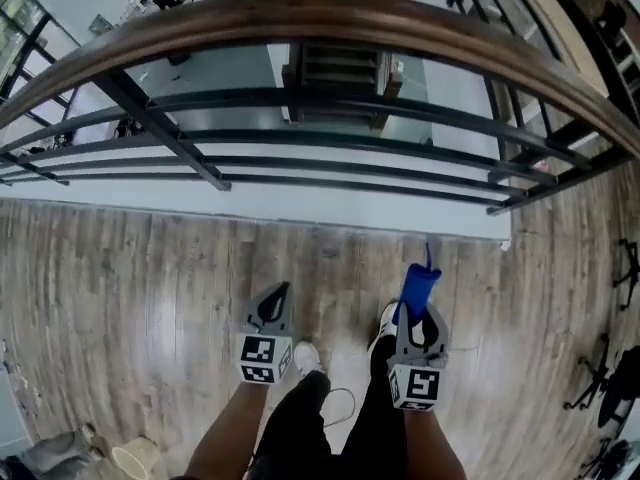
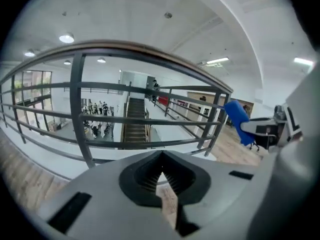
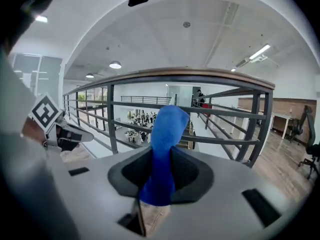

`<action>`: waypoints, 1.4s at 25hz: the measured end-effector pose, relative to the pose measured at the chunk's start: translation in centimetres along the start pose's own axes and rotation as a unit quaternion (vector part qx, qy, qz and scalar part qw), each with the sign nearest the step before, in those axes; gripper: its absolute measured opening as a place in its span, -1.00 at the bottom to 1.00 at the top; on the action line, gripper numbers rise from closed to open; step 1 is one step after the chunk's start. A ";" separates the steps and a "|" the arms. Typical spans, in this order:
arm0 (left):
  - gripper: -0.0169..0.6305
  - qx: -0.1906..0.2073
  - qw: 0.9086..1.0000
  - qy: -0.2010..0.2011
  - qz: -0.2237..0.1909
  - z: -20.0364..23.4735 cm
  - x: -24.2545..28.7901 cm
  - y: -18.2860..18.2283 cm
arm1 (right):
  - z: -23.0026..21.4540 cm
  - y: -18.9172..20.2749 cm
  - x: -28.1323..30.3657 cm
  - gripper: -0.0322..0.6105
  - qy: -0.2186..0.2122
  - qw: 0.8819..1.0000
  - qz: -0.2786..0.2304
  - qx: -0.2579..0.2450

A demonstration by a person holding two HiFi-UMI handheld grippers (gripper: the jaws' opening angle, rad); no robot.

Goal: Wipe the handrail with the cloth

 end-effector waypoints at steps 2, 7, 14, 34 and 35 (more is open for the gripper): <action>-0.93 0.008 1.000 -0.003 0.008 -1.0 -5.9 -1.8 | 1.8 -1.8 -5.0 -0.58 0.000 1.000 0.027 0.004; -0.93 0.002 1.000 -0.025 -0.007 -5.1 -16.0 -6.3 | 2.3 -7.6 -14.2 -0.58 -0.038 0.999 0.024 -0.005; -0.93 0.041 0.996 -0.010 -0.083 -13.0 -17.4 -12.8 | -3.1 -11.7 -18.4 -0.58 -0.018 0.998 -0.053 0.012; -0.93 0.110 0.986 0.027 -0.118 -31.8 -25.0 -12.8 | -8.4 -9.5 -32.9 -0.58 -0.008 0.997 -0.070 -0.015; -0.94 0.115 0.987 0.029 -0.110 -32.1 -25.1 -11.9 | -8.2 -9.0 -33.0 -0.58 -0.005 0.998 -0.063 -0.017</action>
Point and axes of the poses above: the fingertips, and each gripper's own axes: x forward along the fingers, z to its left, y out of its underside, the point moved 9 cm from there along -x, backward along the fingers, and after that the axes turned 9 degrees about y, right-handed, at the moved point
